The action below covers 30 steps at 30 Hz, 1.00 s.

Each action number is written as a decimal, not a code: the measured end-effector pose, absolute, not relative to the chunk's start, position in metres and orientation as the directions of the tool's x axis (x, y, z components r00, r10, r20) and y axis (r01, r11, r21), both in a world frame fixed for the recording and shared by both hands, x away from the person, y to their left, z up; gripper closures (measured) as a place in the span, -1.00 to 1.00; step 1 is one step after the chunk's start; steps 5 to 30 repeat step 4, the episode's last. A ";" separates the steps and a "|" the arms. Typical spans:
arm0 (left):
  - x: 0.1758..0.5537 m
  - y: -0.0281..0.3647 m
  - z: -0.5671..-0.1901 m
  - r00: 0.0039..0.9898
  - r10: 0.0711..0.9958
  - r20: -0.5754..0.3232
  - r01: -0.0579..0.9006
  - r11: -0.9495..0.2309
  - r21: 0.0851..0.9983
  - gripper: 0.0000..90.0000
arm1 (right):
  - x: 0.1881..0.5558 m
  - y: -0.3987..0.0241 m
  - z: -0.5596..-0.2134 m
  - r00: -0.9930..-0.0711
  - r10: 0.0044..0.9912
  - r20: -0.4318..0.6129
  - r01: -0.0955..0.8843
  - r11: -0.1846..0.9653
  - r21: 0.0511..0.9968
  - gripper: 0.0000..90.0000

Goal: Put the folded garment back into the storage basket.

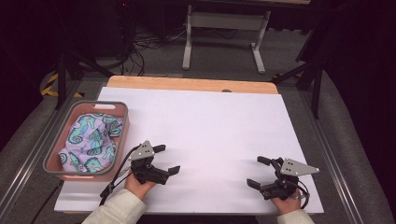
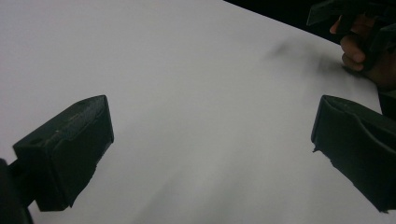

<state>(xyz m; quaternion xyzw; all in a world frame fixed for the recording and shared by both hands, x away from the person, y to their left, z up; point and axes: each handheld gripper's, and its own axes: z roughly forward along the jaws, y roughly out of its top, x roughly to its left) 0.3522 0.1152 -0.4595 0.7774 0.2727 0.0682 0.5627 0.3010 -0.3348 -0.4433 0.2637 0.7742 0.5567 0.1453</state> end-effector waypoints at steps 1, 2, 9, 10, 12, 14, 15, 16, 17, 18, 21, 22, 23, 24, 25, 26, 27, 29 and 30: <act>0.352 0.115 -0.460 0.842 0.501 -0.201 0.347 -0.218 0.912 -1.00 | 0.301 -0.335 -0.443 -0.819 0.570 0.069 0.247 0.241 0.939 -0.90; 0.352 0.115 -0.459 0.840 0.504 -0.200 0.348 -0.219 0.912 -1.00 | 0.301 -0.335 -0.443 -0.819 0.569 0.068 0.245 0.241 0.939 -0.90; 0.352 0.115 -0.460 0.837 0.510 -0.199 0.351 -0.220 0.910 -1.00 | 0.301 -0.335 -0.443 -0.818 0.571 0.069 0.246 0.238 0.940 -0.90; 0.352 0.115 -0.460 0.837 0.510 -0.199 0.351 -0.220 0.910 -1.00 | 0.301 -0.335 -0.443 -0.818 0.571 0.069 0.246 0.238 0.940 -0.90; 0.352 0.115 -0.460 0.837 0.510 -0.199 0.351 -0.220 0.910 -1.00 | 0.301 -0.335 -0.443 -0.818 0.571 0.069 0.246 0.238 0.940 -0.90; 0.352 0.115 -0.460 0.837 0.510 -0.199 0.351 -0.220 0.910 -1.00 | 0.301 -0.335 -0.443 -0.818 0.571 0.069 0.246 0.238 0.940 -0.90; 0.352 0.115 -0.460 0.837 0.510 -0.199 0.351 -0.220 0.910 -1.00 | 0.301 -0.335 -0.443 -0.818 0.571 0.069 0.246 0.238 0.940 -0.90; 0.352 0.115 -0.460 0.837 0.510 -0.199 0.351 -0.220 0.910 -1.00 | 0.301 -0.335 -0.443 -0.818 0.571 0.069 0.246 0.238 0.940 -0.90; 0.352 0.115 -0.460 0.837 0.510 -0.199 0.351 -0.220 0.910 -1.00 | 0.301 -0.335 -0.443 -0.818 0.571 0.069 0.246 0.238 0.940 -0.90; 0.352 0.115 -0.460 0.837 0.510 -0.199 0.351 -0.220 0.910 -1.00 | 0.301 -0.335 -0.443 -0.818 0.571 0.069 0.246 0.238 0.940 -0.90; 0.352 0.115 -0.460 0.837 0.510 -0.199 0.351 -0.220 0.910 -1.00 | 0.301 -0.335 -0.443 -0.818 0.571 0.069 0.246 0.238 0.940 -0.90; 0.352 0.115 -0.460 0.837 0.510 -0.199 0.351 -0.220 0.910 -1.00 | 0.301 -0.335 -0.443 -0.818 0.571 0.069 0.246 0.238 0.940 -0.90; 0.352 0.115 -0.460 0.837 0.510 -0.199 0.351 -0.220 0.910 -1.00 | 0.301 -0.335 -0.443 -0.818 0.571 0.069 0.246 0.238 0.940 -0.90; 0.352 0.115 -0.460 0.837 0.510 -0.199 0.351 -0.220 0.910 -1.00 | 0.301 -0.335 -0.443 -0.818 0.571 0.069 0.246 0.238 0.940 -0.90; 0.352 0.115 -0.460 0.837 0.510 -0.199 0.351 -0.220 0.910 -1.00 | 0.301 -0.335 -0.443 -0.818 0.571 0.069 0.246 0.238 0.940 -0.90; 0.352 0.115 -0.460 0.837 0.510 -0.199 0.351 -0.220 0.910 -1.00 | 0.301 -0.335 -0.443 -0.818 0.571 0.069 0.246 0.238 0.940 -0.90; 0.352 0.115 -0.460 0.837 0.510 -0.199 0.351 -0.220 0.910 -1.00 | 0.301 -0.335 -0.443 -0.818 0.571 0.069 0.246 0.238 0.940 -0.90; 0.352 0.115 -0.460 0.837 0.510 -0.199 0.351 -0.220 0.910 -1.00 | 0.301 -0.335 -0.443 -0.818 0.571 0.069 0.246 0.238 0.940 -0.90; 0.352 0.115 -0.460 0.837 0.510 -0.199 0.351 -0.220 0.910 -1.00 | 0.301 -0.335 -0.443 -0.818 0.571 0.069 0.246 0.238 0.940 -0.90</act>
